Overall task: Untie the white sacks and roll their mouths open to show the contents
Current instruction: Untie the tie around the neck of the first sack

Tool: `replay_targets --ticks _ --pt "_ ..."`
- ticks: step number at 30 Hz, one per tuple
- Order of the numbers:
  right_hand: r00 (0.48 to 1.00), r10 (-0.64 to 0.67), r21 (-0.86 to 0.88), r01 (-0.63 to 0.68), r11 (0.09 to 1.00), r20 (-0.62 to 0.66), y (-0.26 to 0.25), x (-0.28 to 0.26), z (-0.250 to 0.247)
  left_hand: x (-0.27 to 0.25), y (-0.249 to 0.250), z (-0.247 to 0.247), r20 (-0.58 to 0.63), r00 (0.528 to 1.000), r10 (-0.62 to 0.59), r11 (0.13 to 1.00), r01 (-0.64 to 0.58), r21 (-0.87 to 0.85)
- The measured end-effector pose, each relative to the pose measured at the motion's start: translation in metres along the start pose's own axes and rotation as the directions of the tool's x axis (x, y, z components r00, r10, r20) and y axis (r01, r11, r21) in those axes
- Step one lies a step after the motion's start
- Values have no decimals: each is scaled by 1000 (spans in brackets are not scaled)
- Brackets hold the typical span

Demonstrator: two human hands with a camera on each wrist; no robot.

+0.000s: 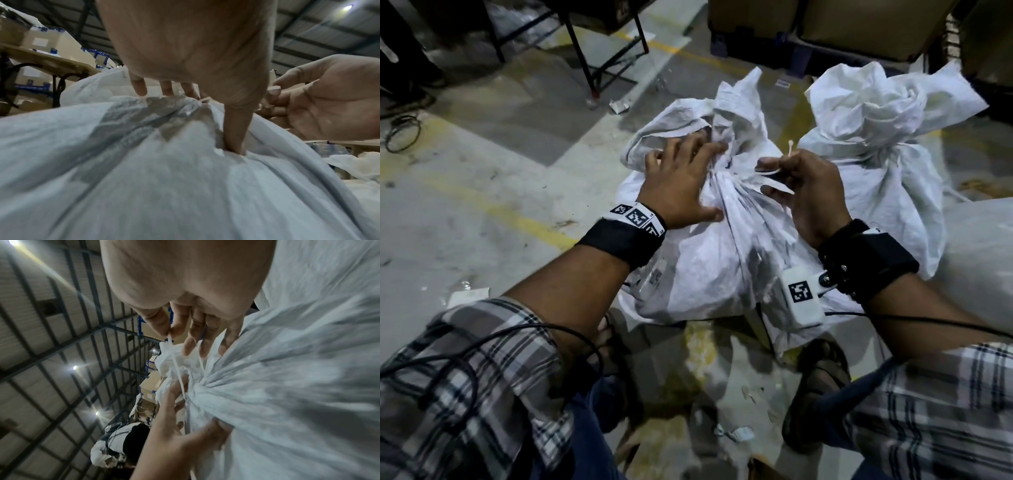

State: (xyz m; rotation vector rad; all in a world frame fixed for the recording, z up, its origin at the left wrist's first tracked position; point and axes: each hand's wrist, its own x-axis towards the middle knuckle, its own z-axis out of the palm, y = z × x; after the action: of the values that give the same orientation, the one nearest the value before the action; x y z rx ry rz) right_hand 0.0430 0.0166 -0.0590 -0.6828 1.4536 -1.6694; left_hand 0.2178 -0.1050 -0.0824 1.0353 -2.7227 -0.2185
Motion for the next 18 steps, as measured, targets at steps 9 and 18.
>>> replay_targets --ticks 9,18 --pt "994 -96 -66 99 993 45 12 -8 10 15 -6 9 -176 938 -299 932 327 160" --pt "981 -32 219 75 973 -194 -14 -11 -13 16 11 -17 -82 957 -278 945 288 154"
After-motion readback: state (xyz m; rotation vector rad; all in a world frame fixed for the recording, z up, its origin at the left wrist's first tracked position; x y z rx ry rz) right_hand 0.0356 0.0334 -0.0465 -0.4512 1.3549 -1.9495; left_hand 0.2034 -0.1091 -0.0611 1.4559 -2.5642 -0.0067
